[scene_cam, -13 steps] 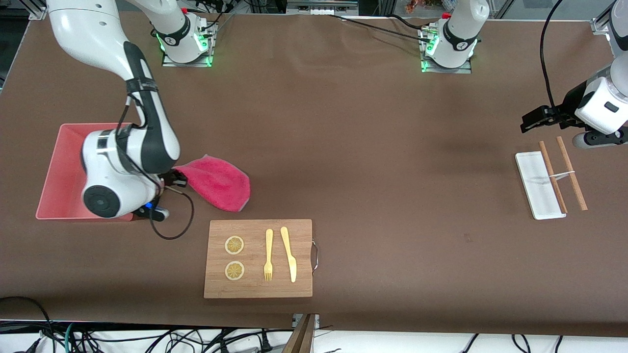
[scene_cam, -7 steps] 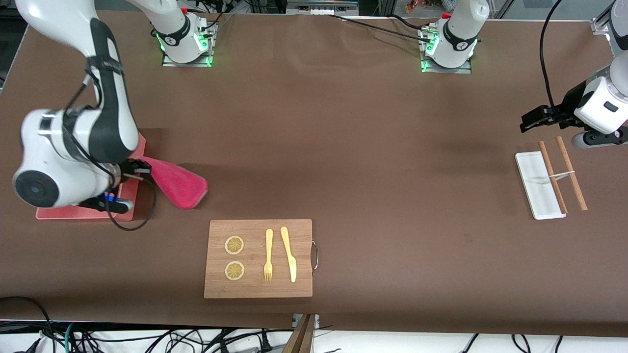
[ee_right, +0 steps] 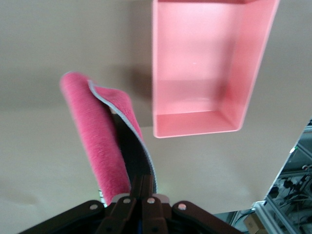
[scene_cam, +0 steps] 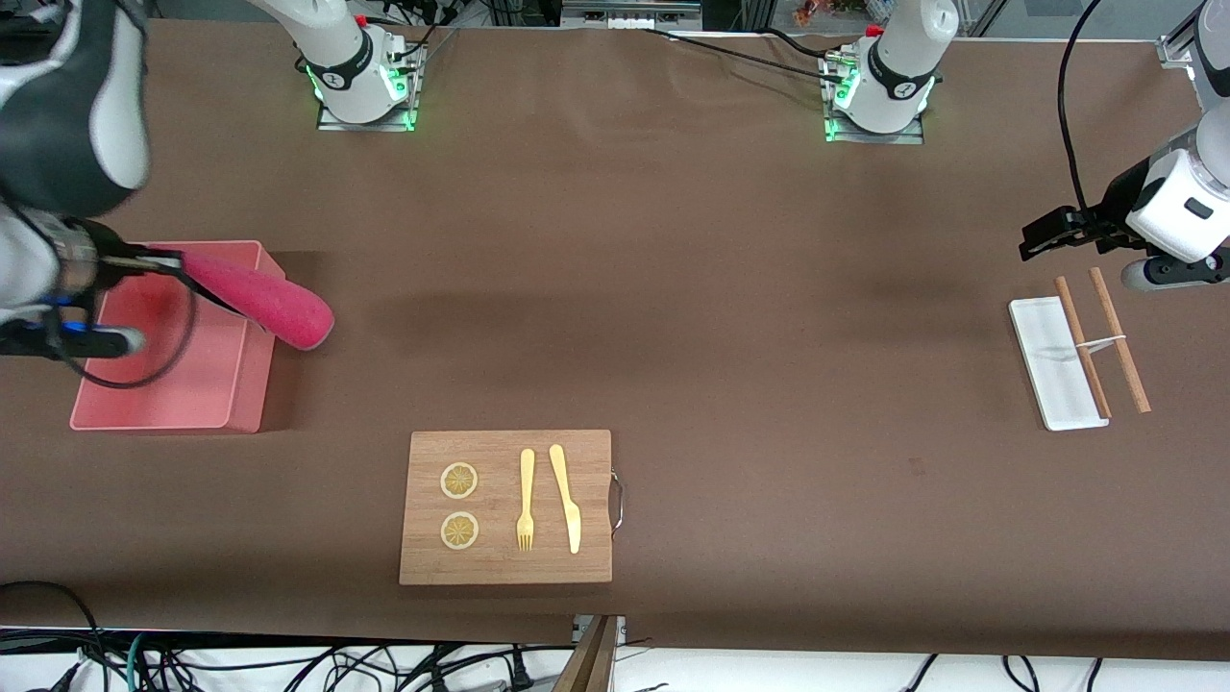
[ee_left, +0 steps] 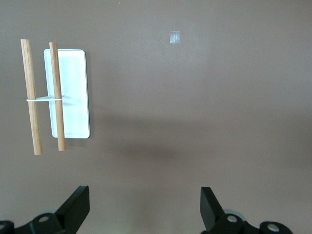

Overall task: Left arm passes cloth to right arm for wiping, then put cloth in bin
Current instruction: 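Carry the cloth over the pink bin with the right gripper and lower it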

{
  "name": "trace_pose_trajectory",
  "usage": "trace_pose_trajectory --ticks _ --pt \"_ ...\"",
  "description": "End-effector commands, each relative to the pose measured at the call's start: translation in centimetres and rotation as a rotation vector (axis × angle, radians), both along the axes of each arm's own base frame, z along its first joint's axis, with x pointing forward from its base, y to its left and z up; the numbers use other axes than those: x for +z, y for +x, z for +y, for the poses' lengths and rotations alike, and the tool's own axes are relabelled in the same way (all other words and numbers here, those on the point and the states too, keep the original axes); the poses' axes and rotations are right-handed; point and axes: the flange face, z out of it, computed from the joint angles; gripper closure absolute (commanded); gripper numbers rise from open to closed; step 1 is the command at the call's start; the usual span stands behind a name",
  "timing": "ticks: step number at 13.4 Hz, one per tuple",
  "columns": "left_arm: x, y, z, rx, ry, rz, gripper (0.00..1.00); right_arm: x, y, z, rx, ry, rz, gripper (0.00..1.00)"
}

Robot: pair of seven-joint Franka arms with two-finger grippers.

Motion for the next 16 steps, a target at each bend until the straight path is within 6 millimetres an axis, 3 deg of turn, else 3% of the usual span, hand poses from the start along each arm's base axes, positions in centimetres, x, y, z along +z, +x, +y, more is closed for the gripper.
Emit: trace_pose_trajectory --ticks 1,3,6,11,16 --pt "0.7 0.4 -0.1 -0.016 0.02 0.003 0.0 0.9 -0.7 -5.9 0.056 0.028 0.023 1.0" --pt "0.8 0.4 -0.3 -0.019 0.02 0.001 0.0 0.3 -0.9 -9.0 0.1 0.004 0.056 1.0" --pt "0.8 0.3 -0.6 -0.024 0.02 0.001 0.0 -2.7 -0.9 -12.1 0.122 0.011 0.074 1.0" --pt "0.8 0.3 -0.7 -0.025 0.02 0.001 0.0 -9.5 -0.4 -12.5 0.096 0.068 0.103 1.0" --pt "0.8 0.3 -0.7 -0.025 0.02 0.001 0.0 -17.9 -1.1 -13.8 0.066 0.099 0.069 1.0"
